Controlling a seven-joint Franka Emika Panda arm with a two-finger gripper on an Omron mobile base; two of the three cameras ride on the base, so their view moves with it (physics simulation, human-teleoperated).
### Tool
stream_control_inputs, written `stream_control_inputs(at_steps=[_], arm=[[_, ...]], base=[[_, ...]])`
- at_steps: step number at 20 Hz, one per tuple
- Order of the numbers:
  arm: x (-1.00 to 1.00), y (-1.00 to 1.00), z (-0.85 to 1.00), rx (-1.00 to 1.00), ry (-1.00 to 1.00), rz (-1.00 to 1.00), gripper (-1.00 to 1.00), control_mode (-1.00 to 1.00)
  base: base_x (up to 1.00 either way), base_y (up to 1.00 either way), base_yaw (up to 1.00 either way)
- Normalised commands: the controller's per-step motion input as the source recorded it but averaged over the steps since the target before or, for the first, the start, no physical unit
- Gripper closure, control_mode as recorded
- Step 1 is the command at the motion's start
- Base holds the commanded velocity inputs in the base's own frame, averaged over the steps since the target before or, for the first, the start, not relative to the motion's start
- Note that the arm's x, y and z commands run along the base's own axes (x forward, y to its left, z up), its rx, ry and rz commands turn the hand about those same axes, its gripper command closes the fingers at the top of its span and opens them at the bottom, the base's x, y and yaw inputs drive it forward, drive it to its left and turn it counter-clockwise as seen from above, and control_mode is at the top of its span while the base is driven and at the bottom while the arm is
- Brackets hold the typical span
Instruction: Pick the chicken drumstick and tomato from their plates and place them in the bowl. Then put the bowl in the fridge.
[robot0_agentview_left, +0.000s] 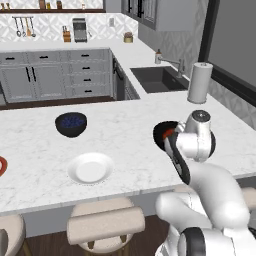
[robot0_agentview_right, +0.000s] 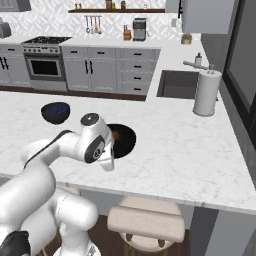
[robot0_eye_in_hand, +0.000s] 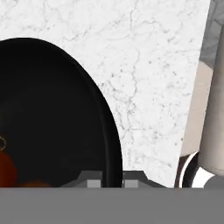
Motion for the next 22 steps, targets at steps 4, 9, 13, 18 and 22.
stream_control_inputs(at_steps=[4, 9, 13, 18, 22], arm=[[-0.84, 0.09, 0.99, 0.22, -0.03, -0.18, 1.0, -1.0], [-0.9, 0.49, 0.79, -0.07, -0.33, 0.0, 1.0, -1.0], [-0.54, 0.55, 0.91, 0.0, -0.03, 0.0, 1.0, -1.0], [-0.35, 0.39, 0.86, 0.08, 0.2, -0.03, 1.0, -1.0], [-0.22, 0.2, 0.19, 0.11, 0.29, 0.0, 1.0, -1.0]], base=[[0.0, 0.0, 0.0], [0.0, 0.0, 0.0], [0.0, 0.0, 0.0], [0.0, 0.0, 0.0], [0.0, 0.0, 0.0]])
